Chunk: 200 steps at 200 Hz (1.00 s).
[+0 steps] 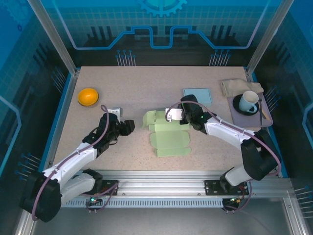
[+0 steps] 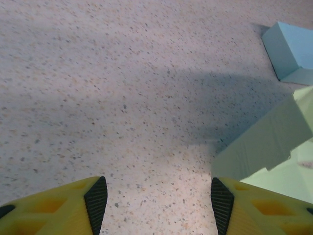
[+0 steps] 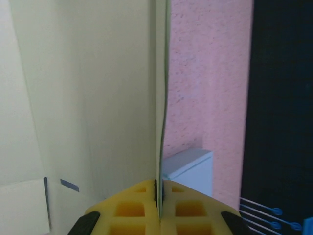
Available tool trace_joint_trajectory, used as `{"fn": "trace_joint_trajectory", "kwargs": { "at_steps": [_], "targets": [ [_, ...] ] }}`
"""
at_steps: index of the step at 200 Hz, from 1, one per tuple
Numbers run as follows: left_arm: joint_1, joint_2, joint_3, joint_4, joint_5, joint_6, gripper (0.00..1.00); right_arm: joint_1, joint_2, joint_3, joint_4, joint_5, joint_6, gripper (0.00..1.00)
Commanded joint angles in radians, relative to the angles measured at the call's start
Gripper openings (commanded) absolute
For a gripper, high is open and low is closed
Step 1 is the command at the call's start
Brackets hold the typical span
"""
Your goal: Fold the paper box
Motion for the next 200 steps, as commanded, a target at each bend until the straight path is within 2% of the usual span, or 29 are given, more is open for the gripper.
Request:
{"fn": "trace_joint_trajectory", "kwargs": {
  "at_steps": [1, 37, 83, 125, 171, 200],
  "targets": [
    [-0.012, 0.024, -0.033, 0.098, 0.063, -0.004, 0.61, 0.026, -0.028, -0.101, 0.371, 0.051, -0.106, 0.00],
    [-0.036, 0.073, -0.030, 0.106, 0.013, 0.046, 0.61, 0.064, 0.008, -0.200, 0.578, 0.103, -0.140, 0.00],
    [-0.060, 0.160, 0.005, 0.126, 0.028, 0.087, 0.59, 0.097, 0.058, -0.253, 0.643, 0.151, -0.166, 0.00],
    [-0.071, 0.208, 0.026, 0.140, 0.016, 0.131, 0.58, 0.117, 0.099, -0.301, 0.718, 0.166, -0.257, 0.00],
    [-0.095, 0.235, 0.020, 0.216, 0.114, 0.170, 0.58, 0.126, 0.173, -0.321, 0.797, 0.200, -0.309, 0.00],
    [-0.131, 0.271, 0.027, 0.219, 0.128, 0.191, 0.56, 0.131, 0.186, -0.326, 0.817, 0.215, -0.301, 0.00]
  ]
}}
